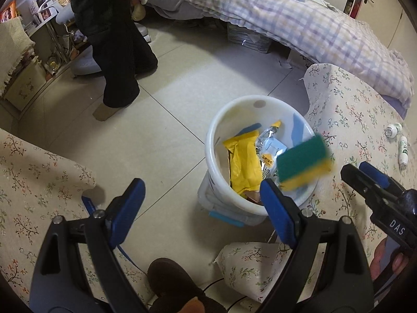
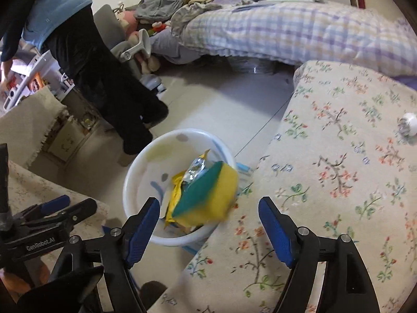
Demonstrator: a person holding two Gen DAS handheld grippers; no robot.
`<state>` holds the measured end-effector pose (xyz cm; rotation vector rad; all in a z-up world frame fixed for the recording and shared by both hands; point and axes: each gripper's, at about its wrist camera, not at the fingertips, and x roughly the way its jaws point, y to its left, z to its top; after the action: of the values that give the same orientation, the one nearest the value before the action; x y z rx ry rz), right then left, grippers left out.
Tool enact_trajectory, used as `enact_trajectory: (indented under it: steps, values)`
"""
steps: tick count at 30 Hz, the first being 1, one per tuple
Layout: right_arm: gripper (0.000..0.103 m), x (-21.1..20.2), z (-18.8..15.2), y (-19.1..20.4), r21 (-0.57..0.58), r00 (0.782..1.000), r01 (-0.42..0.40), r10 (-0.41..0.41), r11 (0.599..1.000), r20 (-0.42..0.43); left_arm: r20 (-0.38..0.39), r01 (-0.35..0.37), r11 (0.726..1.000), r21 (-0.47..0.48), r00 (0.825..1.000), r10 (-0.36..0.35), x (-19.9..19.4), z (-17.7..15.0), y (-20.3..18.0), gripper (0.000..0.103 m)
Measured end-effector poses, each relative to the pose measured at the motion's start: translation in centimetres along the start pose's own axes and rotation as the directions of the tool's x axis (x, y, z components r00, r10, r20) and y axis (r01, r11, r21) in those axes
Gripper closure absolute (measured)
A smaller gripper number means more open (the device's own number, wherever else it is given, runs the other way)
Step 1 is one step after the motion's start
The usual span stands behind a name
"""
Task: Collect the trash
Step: 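Drop the sponge into the wastebasket by opening the right gripper, then grasp a white bottle with the right gripper while the left grasps the other bottle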
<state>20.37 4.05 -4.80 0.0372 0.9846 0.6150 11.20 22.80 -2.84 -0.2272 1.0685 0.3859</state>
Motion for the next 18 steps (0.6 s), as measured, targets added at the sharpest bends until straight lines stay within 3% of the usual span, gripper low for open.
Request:
enact_trajectory:
  steps: [9, 18]
  values:
    - [0.023, -2.0, -0.3, -1.9, -0.005, 0.998, 0.065, -0.065, 0.998, -0.002, -0.007, 0.006, 1.000, 0.014, 1.000, -0.006, -0.3, -0.1, -1.1, 0.013]
    - [0.023, -5.0, -0.3, -8.0, 0.091, 0.984, 0.178, -0.180, 0.980, 0.010, -0.016, 0.014, 0.999, 0.032, 1.000, -0.013, -0.1, -0.1, -3.5, 0.013]
